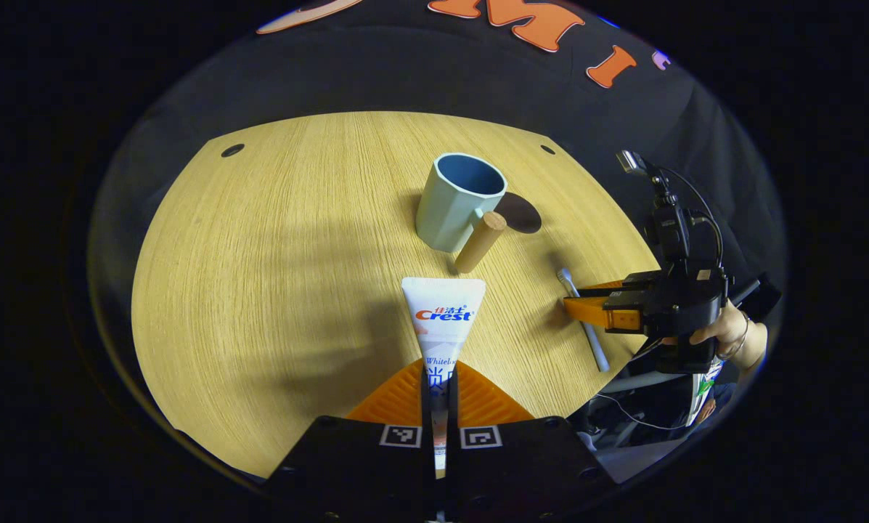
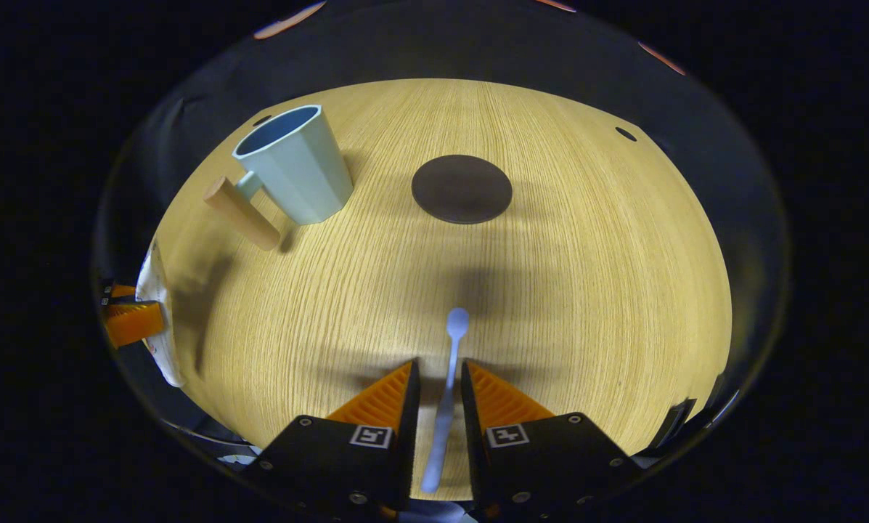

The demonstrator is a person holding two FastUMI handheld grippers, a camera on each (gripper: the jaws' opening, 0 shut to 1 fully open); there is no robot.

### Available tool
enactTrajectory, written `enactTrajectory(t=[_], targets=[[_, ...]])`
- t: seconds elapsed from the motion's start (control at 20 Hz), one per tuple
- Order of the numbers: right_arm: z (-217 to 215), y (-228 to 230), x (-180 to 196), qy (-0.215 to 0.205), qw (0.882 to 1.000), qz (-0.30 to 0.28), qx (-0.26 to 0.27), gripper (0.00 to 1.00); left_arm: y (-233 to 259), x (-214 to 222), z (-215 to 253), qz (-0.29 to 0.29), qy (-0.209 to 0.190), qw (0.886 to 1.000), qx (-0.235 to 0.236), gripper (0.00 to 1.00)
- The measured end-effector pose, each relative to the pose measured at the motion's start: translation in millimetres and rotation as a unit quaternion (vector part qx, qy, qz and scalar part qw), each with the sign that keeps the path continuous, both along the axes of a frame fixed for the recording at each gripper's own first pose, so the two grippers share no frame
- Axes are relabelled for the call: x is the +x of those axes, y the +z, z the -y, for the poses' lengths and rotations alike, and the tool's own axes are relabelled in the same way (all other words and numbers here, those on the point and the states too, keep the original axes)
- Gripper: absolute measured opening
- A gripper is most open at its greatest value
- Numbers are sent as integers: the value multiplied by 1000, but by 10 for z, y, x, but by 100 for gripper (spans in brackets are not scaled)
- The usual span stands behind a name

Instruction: Put the toothbrush and toothpaste on the desktop into the cup, then pick up the cup and place it on the coaster on the desktop.

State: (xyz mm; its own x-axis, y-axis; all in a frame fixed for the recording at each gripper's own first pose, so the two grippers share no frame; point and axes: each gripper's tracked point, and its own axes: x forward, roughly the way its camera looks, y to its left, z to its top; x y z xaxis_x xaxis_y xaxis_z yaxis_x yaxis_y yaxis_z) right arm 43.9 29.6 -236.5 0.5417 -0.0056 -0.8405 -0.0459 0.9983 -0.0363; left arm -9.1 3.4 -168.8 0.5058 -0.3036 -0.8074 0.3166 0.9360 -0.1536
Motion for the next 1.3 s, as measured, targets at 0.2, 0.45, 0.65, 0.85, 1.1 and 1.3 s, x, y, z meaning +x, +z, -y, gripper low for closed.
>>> enactTrajectory(t=[0.2,0.45,0.65,0.85,1.1,1.3], targets=[[38,40,60,-11,999,8,31,2,118,-28,-43,13,3,1000,-11,5],[117,125,139,-5,999,37,28,1,204,28,-114,31,19,999,-11,5],[112,354,140,13,997,75,13,1,258,130,-99,47,24,999,-2,5],[66,470,14,37,996,84,11,1,546,443,-12,95,28,995,-1,0],[3,494,-93,61,994,95,12,1,1256,930,161,185,31,982,6,5],[63,540,-119,63,993,100,17,0,1782,1277,430,253,16,967,4,5]])
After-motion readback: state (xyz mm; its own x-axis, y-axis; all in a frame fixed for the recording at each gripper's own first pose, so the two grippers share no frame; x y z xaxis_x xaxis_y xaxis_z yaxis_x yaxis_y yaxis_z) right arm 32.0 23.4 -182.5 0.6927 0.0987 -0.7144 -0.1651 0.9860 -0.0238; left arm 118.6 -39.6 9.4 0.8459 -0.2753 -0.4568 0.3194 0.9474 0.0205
